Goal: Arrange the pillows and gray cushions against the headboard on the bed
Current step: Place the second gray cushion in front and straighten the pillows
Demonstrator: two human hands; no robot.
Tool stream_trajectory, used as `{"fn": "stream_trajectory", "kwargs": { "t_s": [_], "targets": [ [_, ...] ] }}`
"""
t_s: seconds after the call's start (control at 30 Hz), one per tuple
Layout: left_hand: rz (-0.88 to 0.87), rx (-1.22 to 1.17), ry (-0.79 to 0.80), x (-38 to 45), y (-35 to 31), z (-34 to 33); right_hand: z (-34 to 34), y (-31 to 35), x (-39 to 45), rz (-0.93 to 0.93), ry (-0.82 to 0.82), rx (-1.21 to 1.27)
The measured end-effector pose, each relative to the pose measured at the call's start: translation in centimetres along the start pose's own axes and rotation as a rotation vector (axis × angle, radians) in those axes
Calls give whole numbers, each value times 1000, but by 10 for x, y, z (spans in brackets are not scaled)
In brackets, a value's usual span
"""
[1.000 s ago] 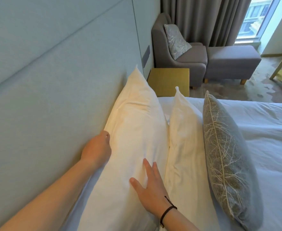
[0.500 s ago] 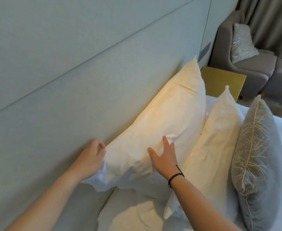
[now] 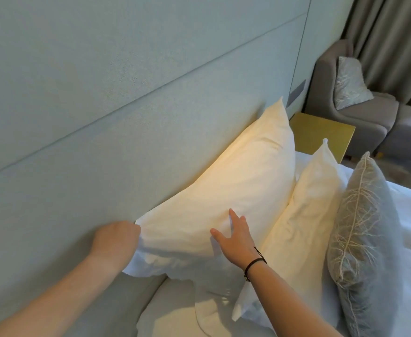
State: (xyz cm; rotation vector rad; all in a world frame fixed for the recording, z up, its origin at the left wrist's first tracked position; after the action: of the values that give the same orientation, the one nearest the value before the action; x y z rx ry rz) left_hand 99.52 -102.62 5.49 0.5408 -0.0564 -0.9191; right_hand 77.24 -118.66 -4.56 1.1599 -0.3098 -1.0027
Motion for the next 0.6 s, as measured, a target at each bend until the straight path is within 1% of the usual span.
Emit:
{"fn": "stream_trajectory", "kwargs": {
  "t_s": [0.1, 0.17, 0.2, 0.23, 0.3, 0.33, 0.4, 0.43, 0.47, 0.5, 0.53, 0.57, 0.6],
  "targets": [
    [34, 102, 83, 4, -5, 1, 5, -7, -1, 8, -5, 4],
    [12, 151, 96, 8, -11, 6, 10, -13, -1, 4, -2, -3],
    [-8, 125, 84, 11, -15, 8, 13, -15, 0, -3, 4, -18],
    [-45, 71, 61, 15, -19, 11, 16, -19, -1, -12, 9, -38],
    [-132, -125, 37, 24, -32, 15, 22, -28, -2, -34, 10, -82],
    [-156, -236, 65, 26, -39, 16, 26, -33, -4, -50, 10, -103],
    [-171, -423, 176, 30, -54, 15, 33, -46, -9, -90, 15, -158],
    [-156, -500, 219, 30, -61, 14, 37, -53, -12, -108, 23, -207],
    [-129, -546, 223, 29, -67, 13, 41, -60, -16, -119, 36, -268],
    [-109, -537, 165, 26, -73, 13, 44, -69, -19, -128, 58, -332],
    [-92, -475, 25, 23, -79, 13, 48, -77, -23, -137, 91, -389],
    [-98, -390, -174, 19, -87, 16, 52, -85, -26, -148, 137, -443],
    [-159, -342, -341, 11, -98, 19, 55, -91, -28, -151, 194, -504]
  ]
}}
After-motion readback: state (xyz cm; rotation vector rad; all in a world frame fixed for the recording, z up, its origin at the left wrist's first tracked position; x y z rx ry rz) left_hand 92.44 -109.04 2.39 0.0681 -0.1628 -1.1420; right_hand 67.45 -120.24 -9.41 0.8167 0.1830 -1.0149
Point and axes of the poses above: each hand's wrist, its own x-axis towards the middle knuckle, its own z-axis out of the back of the hand, y = z × x, the point moved 2 cm from there along x, towards the middle knuckle, and after that the axes turned 3 degrees about z, right-handed, at the moved point
